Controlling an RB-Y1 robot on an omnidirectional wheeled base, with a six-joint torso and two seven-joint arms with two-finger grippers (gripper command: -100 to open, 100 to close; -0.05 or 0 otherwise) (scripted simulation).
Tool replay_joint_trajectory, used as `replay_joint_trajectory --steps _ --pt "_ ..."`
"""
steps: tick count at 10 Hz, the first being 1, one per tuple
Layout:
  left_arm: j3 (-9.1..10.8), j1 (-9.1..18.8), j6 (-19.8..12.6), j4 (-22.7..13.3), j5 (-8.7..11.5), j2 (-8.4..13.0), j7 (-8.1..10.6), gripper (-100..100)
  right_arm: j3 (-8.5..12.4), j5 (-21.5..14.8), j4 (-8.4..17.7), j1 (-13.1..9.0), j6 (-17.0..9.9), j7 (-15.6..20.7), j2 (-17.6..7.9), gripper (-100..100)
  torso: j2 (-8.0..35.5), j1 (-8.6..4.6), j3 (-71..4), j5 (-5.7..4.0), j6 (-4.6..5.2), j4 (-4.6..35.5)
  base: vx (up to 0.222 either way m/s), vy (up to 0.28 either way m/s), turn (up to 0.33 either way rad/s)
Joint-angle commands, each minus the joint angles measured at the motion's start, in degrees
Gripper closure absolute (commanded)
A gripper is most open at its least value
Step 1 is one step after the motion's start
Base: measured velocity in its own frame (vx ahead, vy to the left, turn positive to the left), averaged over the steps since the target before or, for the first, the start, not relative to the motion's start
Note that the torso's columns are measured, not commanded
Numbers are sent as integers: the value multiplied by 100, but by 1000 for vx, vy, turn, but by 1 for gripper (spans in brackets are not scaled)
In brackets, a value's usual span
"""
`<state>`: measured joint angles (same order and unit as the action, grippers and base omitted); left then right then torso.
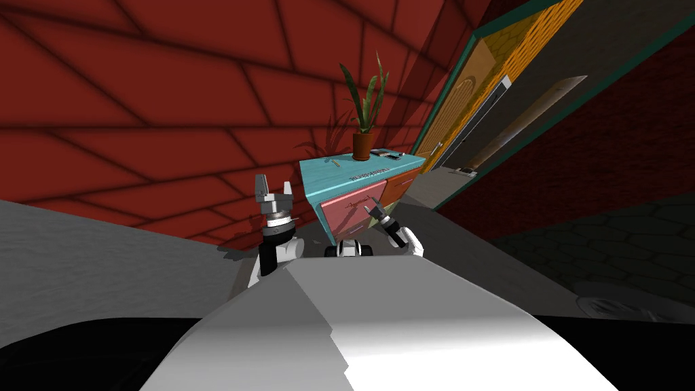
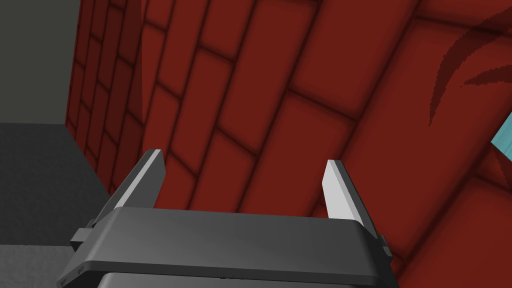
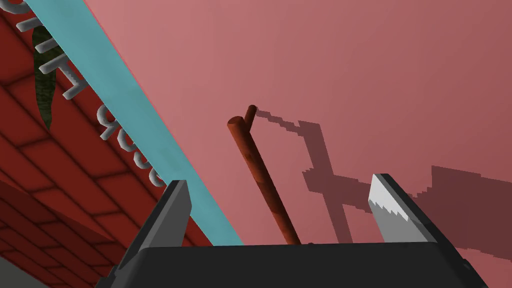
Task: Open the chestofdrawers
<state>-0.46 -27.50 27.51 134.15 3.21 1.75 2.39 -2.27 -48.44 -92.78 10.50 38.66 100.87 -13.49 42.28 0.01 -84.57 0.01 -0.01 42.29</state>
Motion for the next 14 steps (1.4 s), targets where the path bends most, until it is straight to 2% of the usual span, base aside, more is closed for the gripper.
replay_joint_trajectory --steps 1,2,5,7,8,10,11,14 --pt "0 0 0 0 0 0 0 0 -11 -175 150 -117 4 402 61 -100 2 -2 1 -1 2 0 -29 30 -63" --pt "0 0 0 0 0 0 0 0 -26 -320 261 -200 7 581 135 -100 2 -6 1 -2 1 0 -36 30 -118" --pt "0 0 0 0 0 0 0 0 -41 -455 363 -278 9 943 223 -100 1 -2 0 -1 1 0 -34 20 -61" --pt "0 0 0 0 0 0 0 0 -68 -690 540 -416 10 1310 444 -100 -1 -3 -1 -1 2 -1 -41 15 -121" --pt "0 0 0 0 0 0 0 0 -68 -690 540 -416 10 1394 444 -100 3 -1 2 -1 1 0 -40 15 -43" --pt "0 0 0 0 0 0 0 0 -92 -876 680 -529 8 1723 733 -100 0 -1 0 -1 2 -1 -42 10 -93" --pt "0 0 0 0 0 0 0 0 -92 -876 680 -529 8 1749 733 -100 1 -3 0 -1 1 0 -38 6 -27" --pt "0 0 0 0 0 0 0 0 -117 -1050 813 -641 3 2079 1268 -100 0 0 0 -1 1 0 -37 3 -57"
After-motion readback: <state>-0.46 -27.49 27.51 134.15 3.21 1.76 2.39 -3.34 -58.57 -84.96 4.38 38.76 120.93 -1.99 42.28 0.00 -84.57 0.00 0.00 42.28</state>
